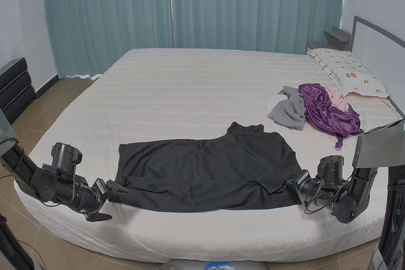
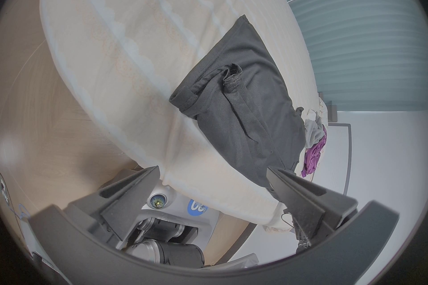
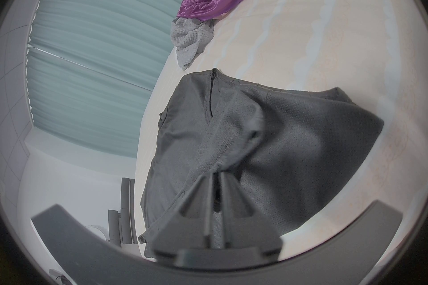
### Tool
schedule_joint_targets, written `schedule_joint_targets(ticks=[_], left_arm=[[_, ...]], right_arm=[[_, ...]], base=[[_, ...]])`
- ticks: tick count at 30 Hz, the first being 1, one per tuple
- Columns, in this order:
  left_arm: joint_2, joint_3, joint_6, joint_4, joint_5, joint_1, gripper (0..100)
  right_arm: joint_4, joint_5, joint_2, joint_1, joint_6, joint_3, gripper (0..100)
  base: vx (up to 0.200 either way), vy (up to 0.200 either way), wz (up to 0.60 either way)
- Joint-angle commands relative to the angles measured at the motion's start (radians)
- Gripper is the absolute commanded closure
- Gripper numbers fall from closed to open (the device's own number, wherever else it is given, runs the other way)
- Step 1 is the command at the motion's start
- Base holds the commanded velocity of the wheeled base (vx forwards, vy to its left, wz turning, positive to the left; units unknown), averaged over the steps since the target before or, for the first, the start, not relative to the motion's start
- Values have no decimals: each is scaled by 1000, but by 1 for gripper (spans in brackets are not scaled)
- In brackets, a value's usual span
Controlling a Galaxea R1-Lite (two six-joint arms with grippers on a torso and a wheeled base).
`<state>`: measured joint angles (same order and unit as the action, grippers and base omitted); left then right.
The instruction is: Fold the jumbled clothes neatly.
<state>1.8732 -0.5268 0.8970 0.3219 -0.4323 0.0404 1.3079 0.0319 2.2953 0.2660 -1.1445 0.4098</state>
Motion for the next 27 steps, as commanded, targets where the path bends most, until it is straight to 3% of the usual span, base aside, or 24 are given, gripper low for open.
schedule_joint_targets(ticks=[1,18,26,27], left_arm=[[1,1,0,0,0,-1,0],[1,1,0,0,0,-1,0],[1,1,0,0,0,-1,0],[1,1,0,0,0,-1,0]], right_arm=[[1,2,-5,1,0,-2,100],[1,0,-180,56,-1,-143,100],[5,3,-99,39,3,-111,100],[2,5,-88,38,3,-98,0]], base=[[0,0,0],[0,0,0],[0,0,0],[0,0,0]])
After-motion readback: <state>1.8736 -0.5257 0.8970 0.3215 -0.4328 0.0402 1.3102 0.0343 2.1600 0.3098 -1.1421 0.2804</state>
